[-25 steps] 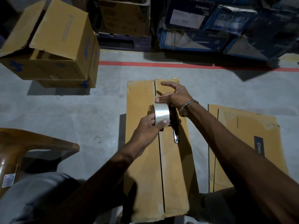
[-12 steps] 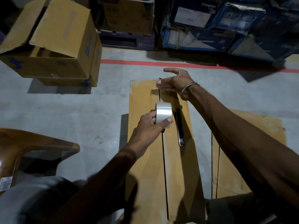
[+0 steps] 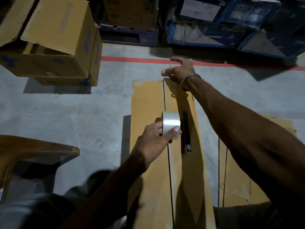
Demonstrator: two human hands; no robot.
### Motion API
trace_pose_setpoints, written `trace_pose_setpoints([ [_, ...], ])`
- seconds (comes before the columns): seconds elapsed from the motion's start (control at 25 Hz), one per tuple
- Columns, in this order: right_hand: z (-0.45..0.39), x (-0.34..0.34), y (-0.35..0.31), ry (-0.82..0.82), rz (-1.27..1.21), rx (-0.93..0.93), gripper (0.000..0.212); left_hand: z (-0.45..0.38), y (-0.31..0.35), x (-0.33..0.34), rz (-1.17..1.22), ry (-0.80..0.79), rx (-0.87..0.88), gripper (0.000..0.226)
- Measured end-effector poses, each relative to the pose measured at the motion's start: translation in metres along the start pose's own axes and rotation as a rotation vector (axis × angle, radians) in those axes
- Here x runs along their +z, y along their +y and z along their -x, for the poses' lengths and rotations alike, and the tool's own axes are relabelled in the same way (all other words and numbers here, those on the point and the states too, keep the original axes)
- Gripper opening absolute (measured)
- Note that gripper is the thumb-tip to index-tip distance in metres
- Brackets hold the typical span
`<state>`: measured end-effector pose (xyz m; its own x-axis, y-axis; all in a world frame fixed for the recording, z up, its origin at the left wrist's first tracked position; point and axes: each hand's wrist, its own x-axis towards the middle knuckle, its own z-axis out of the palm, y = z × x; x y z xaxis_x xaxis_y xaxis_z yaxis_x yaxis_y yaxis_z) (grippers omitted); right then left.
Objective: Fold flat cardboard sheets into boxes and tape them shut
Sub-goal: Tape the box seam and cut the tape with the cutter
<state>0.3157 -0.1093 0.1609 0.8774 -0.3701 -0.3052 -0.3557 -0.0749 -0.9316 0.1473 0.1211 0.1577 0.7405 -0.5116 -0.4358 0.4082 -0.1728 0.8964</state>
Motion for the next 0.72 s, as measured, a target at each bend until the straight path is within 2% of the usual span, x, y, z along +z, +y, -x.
trace_pose_setpoints([
  [0.24, -0.032, 0.0, 0.003, 0.004, 0.095, -0.044, 0.078, -0.002, -0.008, 0.006, -0.039, -0.029, -0.011, 0.047],
  [0.48, -0.046, -0.002, 0.015, -0.077, 0.162, -0.017, 0.073, -0.003, -0.014, 0.007, -0.062, 0.005, -0.016, 0.041],
  [0.6, -0.055, 0.0, 0.021, -0.127, 0.255, 0.016, 0.071, -0.004, -0.018, 0.005, -0.078, 0.01, -0.009, 0.039],
  [0.72, -0.061, 0.001, 0.022, -0.159, 0.434, 0.053, 0.071, -0.004, -0.02, 0.005, -0.099, 0.019, 0.007, 0.049],
])
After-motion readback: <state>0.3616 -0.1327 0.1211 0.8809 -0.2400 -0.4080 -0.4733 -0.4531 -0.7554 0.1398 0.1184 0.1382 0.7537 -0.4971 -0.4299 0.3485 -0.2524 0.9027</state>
